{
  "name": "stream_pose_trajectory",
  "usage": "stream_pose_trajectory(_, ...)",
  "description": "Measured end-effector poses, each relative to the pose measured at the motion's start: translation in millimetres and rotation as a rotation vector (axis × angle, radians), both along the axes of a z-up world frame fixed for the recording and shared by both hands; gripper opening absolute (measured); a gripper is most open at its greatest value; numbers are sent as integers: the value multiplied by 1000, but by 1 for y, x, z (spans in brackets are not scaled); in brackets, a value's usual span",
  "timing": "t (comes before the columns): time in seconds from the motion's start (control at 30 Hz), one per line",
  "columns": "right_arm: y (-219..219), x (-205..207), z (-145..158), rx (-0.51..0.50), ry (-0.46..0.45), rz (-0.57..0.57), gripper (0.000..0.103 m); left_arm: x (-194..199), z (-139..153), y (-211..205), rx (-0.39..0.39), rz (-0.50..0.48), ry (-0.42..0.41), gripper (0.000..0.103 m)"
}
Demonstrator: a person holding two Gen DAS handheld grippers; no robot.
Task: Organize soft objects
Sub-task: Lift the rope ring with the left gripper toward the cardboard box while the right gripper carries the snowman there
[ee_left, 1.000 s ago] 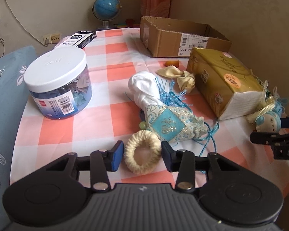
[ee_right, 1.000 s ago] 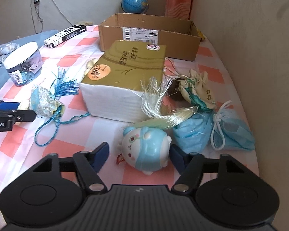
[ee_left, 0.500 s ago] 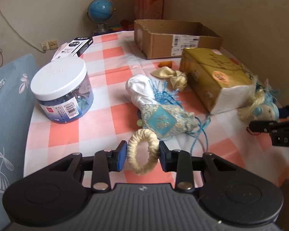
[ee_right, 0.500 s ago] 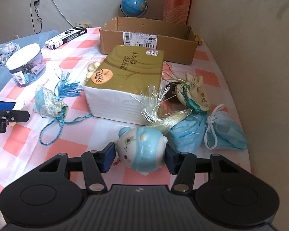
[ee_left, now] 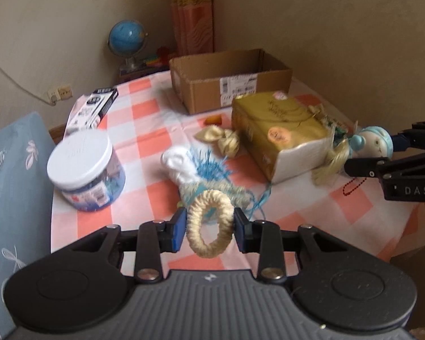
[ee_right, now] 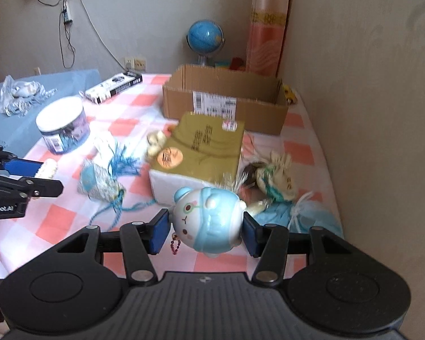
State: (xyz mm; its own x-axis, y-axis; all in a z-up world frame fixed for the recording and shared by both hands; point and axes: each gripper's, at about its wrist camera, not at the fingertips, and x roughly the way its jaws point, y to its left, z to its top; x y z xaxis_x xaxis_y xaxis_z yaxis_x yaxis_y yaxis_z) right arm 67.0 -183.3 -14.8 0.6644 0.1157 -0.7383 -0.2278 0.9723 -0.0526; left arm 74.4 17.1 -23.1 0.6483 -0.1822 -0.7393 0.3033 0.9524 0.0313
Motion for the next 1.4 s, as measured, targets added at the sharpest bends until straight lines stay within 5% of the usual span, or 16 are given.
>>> stream_pose_trajectory(0.73, -9, 40, 25, 71, -59, 5, 58, 123, 60, -61, 35, -96, -110, 34)
stream_pose_trajectory(1.17, -19, 59, 21, 68, -45, -28, 58, 236, 44, -77, 20, -8, -68, 36)
stream_pose_trajectory(1.23, -21, 62, 20, 66, -41, -35, 58, 243, 43, -78, 25, 3, -72, 48)
stream_pose_trajectory(1.3, -21, 66, 19, 65, -39, -39, 58, 246, 43, -78, 26, 18, -81, 77)
stream_pose_trajectory(1.4, -22, 69, 18, 65, -35, -42, 58, 242, 47, -76, 19, 23, -104, 85)
